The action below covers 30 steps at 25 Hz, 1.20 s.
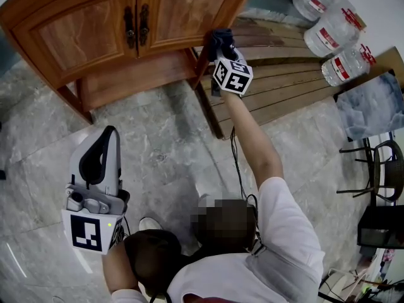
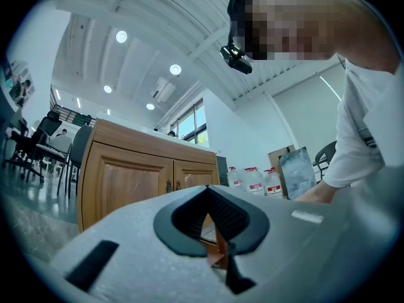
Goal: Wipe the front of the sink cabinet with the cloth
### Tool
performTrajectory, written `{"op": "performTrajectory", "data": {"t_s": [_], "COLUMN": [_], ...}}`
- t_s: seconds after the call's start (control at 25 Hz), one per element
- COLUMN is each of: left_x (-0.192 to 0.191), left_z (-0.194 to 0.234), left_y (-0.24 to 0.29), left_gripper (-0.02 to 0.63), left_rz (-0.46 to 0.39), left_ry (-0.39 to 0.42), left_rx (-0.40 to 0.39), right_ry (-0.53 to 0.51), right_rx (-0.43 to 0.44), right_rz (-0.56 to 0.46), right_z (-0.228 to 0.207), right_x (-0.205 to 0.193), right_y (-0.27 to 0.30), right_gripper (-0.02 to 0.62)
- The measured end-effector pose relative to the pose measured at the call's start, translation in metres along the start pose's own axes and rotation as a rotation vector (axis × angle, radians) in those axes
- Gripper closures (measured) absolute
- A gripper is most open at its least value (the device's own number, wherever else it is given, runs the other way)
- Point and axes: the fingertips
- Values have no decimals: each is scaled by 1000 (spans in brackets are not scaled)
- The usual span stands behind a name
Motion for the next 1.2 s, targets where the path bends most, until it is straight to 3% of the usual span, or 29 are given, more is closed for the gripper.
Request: {"op": "performTrajectory", "data": {"t_s": [0.24,0.52,0.72,0.88,1.04,1.2], "left_x": [-13,-66,-101,-114,-86,1], "left_z": [4,38,56,60,55,35], "left_y": [8,30,49,62,72,79], "left_gripper": [607,607,607,607,607,606], "left_rz": [6,135,152,193,253,259], "left_ry": [21,-88,-76,-72,-120,-144], "left_rx": [1,40,49,76,86,-6], "right_ry": [-42,-78,-94,-113,-119,-94], "right_rx": [162,319,397,416,400,449], "right_rz": [-48,-55,-57,-57,-40,0], "right_z": [29,62,83,94,114,139], "right_x": [5,-23,-30,0,57,145], "right_y": [-31,-90,-108,-118,-138,-169], "right_gripper": [529,529,529,529,529,529]}}
Point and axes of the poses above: the fingertips, and each gripper's own axes: y forward along the fingers, z to its left, x out of its top, and after that the axes turned 8 degrees about x, right-handed
